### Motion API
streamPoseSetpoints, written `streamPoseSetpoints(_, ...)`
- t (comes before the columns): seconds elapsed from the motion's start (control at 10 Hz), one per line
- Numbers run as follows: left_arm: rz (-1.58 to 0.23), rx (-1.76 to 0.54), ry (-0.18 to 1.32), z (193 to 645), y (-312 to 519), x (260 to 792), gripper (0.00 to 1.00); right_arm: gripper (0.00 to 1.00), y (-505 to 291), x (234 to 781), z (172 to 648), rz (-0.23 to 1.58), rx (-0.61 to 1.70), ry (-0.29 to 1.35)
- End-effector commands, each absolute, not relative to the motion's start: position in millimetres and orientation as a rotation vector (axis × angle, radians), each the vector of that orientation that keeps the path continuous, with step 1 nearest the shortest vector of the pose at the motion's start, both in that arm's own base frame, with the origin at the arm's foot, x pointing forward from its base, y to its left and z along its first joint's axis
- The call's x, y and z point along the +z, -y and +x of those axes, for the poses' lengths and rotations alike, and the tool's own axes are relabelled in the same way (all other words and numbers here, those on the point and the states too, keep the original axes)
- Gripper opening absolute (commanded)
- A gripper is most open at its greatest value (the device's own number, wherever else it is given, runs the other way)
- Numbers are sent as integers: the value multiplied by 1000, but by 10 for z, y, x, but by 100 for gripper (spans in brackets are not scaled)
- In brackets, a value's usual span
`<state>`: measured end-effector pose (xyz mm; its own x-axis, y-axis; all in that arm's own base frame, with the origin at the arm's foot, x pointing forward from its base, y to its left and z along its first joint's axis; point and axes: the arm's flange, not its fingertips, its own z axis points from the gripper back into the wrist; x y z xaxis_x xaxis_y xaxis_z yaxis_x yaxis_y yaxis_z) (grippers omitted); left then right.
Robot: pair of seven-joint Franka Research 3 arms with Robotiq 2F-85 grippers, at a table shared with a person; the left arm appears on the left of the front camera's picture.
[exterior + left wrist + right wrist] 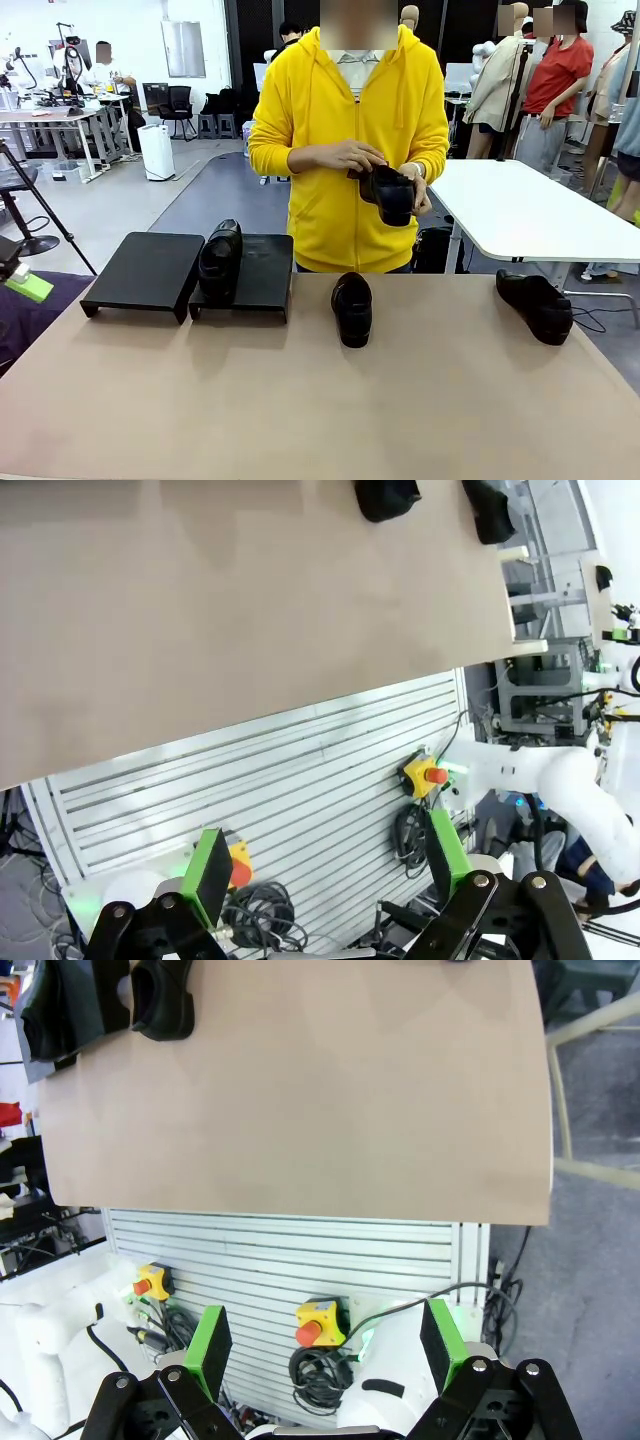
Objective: Organize the shoes by placing them on the stand.
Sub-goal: Pick up one Shoe and place it in the middle of the table.
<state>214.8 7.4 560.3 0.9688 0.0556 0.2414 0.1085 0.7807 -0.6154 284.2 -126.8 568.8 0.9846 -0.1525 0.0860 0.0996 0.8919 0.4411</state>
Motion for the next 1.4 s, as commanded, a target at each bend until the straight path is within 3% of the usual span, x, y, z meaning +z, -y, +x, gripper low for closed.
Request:
streamPoseSetpoints(0.0, -695, -39, 255, 2144, -96, 5637, 100, 100, 1274, 5690, 2837, 471, -108, 131)
streamPoseSetpoints(0.4, -695, -39, 255, 2144, -96, 5637, 100, 100, 1268, 5688, 2842, 451, -131, 120)
streamPoseSetpoints(0.6, -695, -39, 255, 2144, -96, 5637, 100, 100, 826, 5711, 3786, 28, 2, -15)
streamPoseSetpoints(0.8, -695, -39, 255, 2144, -96, 5637, 100, 100, 614, 5278, 4732, -106, 152, -49)
streamPoseSetpoints(0.9, -695, -39, 255, 2144, -96, 5637, 100, 100, 606, 5069, 5030, -141, 118, -1)
streamPoseSetpoints(1.1, -695, -39, 255, 2144, -96, 5637, 100, 100, 452, 5171, 4911, -27, 55, -40)
streamPoseSetpoints(1.3, -695, -39, 255, 2144, -96, 5637, 100, 100, 358, 4846, 5072, -93, 167, -19)
